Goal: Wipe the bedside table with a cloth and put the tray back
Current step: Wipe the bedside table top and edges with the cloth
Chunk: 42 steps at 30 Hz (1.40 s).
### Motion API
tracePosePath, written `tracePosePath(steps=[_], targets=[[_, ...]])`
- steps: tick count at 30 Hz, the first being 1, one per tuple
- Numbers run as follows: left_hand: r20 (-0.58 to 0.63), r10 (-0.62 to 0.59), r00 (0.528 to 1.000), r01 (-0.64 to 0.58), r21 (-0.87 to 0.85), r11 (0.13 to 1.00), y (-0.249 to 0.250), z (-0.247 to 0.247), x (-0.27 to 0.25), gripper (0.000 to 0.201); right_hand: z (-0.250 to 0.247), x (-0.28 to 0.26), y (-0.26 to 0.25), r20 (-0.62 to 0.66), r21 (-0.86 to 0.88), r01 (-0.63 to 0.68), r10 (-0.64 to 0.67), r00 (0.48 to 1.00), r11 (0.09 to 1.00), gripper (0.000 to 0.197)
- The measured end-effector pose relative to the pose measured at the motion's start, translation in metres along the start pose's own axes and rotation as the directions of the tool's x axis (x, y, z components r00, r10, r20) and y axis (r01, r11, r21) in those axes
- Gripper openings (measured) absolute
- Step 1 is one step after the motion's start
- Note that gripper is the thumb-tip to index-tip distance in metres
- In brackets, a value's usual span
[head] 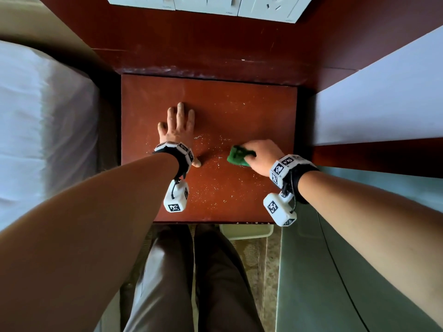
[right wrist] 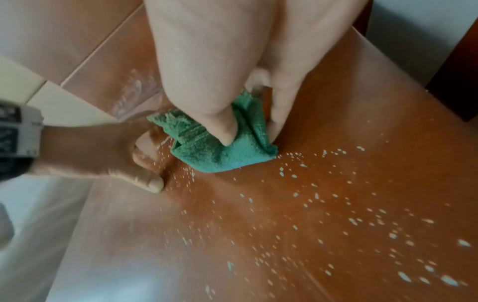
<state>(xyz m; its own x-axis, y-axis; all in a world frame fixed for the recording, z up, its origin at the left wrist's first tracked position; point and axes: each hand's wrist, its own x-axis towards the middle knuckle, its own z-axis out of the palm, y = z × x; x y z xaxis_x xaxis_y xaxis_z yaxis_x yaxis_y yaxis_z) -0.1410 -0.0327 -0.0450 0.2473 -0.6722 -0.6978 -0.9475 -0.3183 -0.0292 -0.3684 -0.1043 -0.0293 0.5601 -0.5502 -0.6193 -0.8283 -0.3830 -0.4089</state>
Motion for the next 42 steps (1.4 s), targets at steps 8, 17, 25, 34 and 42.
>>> tracePosePath(steps=[8,17,25,34,42], targets=[[0.001,0.009,1.0,-0.009,-0.001,1.0,0.001,0.0,0.002,0.16,-0.034,0.045,-0.008,-0.476,0.159,-0.165,0.222,0.851,0.973,0.012],[-0.01,0.009,1.0,-0.009,-0.001,1.0,0.002,0.002,0.003,0.16,-0.002,0.035,-0.031,-0.222,0.041,0.015,-0.006,0.975,0.999,0.022],[0.006,0.01,1.0,-0.01,-0.019,1.0,0.002,0.0,0.002,0.161,0.02,0.009,-0.031,0.147,-0.102,0.158,-0.142,0.979,0.982,0.037],[-0.053,0.028,0.998,-0.033,-0.108,0.994,-0.03,-0.002,-0.011,0.152,-0.017,0.026,-0.037,-0.171,0.187,-0.124,0.157,0.973,0.975,0.013],[-0.035,0.042,0.999,-0.043,-0.041,0.998,-0.063,0.011,-0.014,0.155,-0.043,0.072,-0.051,-0.359,0.193,-0.19,0.25,0.899,0.963,0.022]])
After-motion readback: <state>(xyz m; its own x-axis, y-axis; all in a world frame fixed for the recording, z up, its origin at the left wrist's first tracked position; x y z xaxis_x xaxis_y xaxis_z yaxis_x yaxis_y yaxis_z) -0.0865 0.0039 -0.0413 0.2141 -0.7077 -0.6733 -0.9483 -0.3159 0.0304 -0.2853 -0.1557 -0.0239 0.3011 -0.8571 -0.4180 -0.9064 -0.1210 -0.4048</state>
